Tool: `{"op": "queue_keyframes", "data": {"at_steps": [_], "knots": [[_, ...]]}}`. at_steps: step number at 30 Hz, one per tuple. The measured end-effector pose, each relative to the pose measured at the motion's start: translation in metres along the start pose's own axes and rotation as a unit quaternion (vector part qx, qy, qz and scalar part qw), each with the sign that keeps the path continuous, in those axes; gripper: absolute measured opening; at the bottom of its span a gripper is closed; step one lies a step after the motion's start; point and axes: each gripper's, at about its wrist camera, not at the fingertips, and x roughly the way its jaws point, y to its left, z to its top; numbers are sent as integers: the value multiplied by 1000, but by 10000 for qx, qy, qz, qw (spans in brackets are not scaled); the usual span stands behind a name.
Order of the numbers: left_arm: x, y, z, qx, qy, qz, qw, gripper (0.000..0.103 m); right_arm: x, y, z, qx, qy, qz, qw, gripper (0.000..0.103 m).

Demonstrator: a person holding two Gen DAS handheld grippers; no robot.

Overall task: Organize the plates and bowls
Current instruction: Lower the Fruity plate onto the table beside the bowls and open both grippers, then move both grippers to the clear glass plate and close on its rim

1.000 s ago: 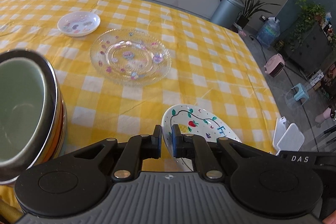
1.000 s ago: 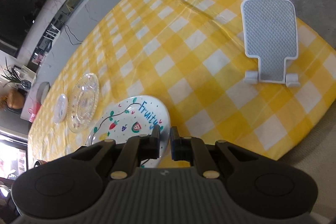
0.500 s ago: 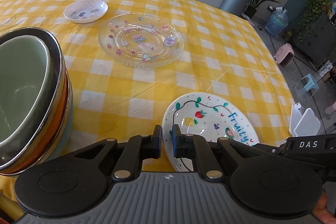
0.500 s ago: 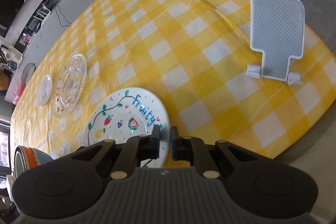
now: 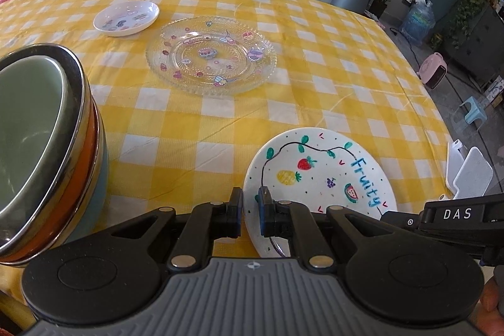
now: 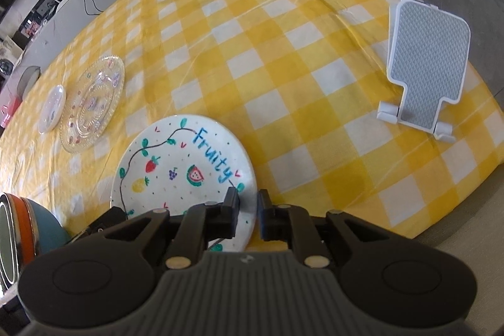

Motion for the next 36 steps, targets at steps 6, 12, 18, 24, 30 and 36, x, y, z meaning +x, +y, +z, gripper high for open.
{"op": "queue_keyframes", "data": {"at_steps": [6,12,18,24,30,36], "knots": [[1,2,1,-52,94,-67,9999,13,0,1,0,-38,17,-56,10000,19],[-3,2,3,-62,59,0,10000,17,-4,2,-1,-66,-154,-153,9997,28],[-11,0,9,-43,-41,55,10000,27,-18,-5,-1,140,-586,-27,9982,42],[-21,-5,20,240,-59,68,9997,37,-26,-10,2,360,-934,187,9948,47],[-37,-12,41,541,-226,24,9983,50,-33,-12,5,527,-1348,475,9883,48],[-42,-8,69,596,-92,-81,9981,53,-30,-12,13,722,-1544,725,9827,51]]}}
